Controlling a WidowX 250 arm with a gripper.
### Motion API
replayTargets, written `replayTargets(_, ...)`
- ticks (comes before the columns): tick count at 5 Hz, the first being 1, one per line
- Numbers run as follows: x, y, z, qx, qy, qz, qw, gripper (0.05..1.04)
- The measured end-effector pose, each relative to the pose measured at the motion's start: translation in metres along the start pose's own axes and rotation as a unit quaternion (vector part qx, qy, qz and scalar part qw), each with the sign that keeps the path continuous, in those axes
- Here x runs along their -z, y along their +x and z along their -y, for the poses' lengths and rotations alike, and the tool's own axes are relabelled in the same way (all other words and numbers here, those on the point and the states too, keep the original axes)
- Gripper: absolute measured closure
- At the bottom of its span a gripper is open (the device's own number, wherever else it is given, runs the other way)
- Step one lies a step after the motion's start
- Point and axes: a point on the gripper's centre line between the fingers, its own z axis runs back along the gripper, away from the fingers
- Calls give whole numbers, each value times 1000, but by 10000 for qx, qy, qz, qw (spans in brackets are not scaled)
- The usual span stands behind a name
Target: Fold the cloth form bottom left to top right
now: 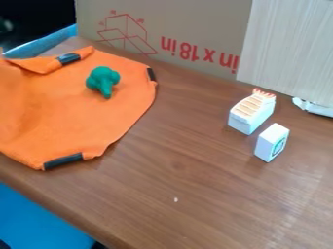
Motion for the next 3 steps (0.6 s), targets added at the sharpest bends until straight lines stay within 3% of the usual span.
replayTargets(3,-23,8,83,60,23,-62,10000,1029)
